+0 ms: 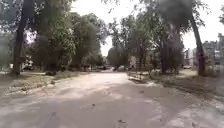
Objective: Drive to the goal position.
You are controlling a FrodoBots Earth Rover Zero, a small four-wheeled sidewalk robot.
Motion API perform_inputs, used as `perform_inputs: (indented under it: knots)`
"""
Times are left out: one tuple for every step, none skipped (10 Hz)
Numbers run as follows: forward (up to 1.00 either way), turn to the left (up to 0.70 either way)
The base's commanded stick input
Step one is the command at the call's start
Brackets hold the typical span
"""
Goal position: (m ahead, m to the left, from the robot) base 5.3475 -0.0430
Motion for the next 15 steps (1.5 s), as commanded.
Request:
perform_inputs:
  knots:
    - [0.85, 0.00]
    - [0.85, 0.00]
    - [0.85, 0.00]
    - [0.85, 0.00]
    - [0.85, 0.00]
    - [0.85, 0.00]
    - [0.85, 0.14]
    - [0.85, 0.34]
    - [0.85, 0.27]
    - [0.85, 0.08]
    - [0.85, 0.00]
    - [0.85, 0.00]
    - [0.85, 0.00]
    - [0.85, 0.00]
    - [0.85, 0.00]
